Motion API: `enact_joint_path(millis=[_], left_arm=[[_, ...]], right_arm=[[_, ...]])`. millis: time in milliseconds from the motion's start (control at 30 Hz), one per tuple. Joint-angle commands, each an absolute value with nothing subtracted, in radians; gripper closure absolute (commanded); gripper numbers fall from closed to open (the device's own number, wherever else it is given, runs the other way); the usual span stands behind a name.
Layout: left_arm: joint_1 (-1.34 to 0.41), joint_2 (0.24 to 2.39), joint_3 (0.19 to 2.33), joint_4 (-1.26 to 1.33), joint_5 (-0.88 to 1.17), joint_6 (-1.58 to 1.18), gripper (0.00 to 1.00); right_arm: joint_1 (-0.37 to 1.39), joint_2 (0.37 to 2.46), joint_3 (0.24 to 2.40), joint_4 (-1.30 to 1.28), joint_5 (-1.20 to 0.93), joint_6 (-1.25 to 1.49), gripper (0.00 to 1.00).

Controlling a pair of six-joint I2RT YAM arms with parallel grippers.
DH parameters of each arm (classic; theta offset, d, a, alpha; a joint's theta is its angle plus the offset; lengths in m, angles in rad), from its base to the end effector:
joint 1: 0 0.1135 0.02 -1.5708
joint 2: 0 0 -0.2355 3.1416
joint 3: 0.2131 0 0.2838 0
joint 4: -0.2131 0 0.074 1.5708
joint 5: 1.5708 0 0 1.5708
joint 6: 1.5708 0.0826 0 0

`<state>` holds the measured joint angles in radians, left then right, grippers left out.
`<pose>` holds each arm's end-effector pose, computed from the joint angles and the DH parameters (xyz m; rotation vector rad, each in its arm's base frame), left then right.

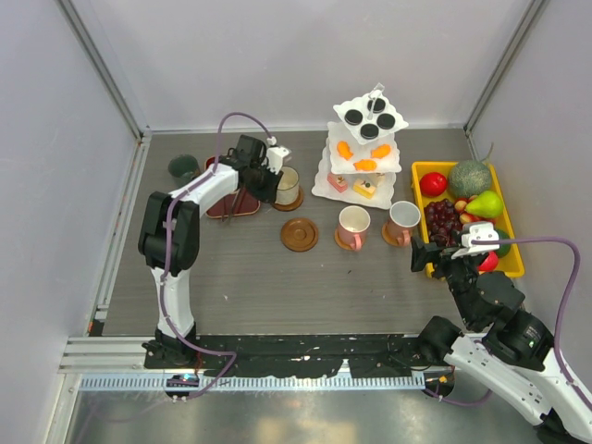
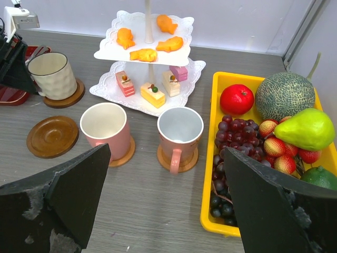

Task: Serve the afternoon tea
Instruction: Place the cup on the coaster.

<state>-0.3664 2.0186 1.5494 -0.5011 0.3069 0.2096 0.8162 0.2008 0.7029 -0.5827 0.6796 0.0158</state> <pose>0.4418 -0.1963 0.1279 0.8352 2.3926 -0.4517 0.1346 0.0674 0.3354 -0.1387 1.6281 0.0768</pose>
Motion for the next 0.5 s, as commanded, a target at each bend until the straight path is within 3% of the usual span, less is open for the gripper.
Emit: enact_joint_path(millis=[0,200,300,467], left_arm=[[-0.379,1.996,1.552,-0.419,0.327,0.210,0.76],[-0.380,1.994,1.551,-0.422,0.316,0.207,0.73],[-0.380,1.991,1.549,-0.422,0.311,0.204,0.56],[-0.380,1.983,1.563,-0.440,0.301,0.187,0.36]], right_arm=[[0.815,0.193,0.704,-0.540,0.695,0.005,0.04],[0.816,0.195,0.706,-0.538,0.693,0.005,0.04],[0.816,0.198,0.706,-0.540,0.693,0.006,0.04],[0.815,0.199,0.706,-0.540,0.689,0.006,0.04]])
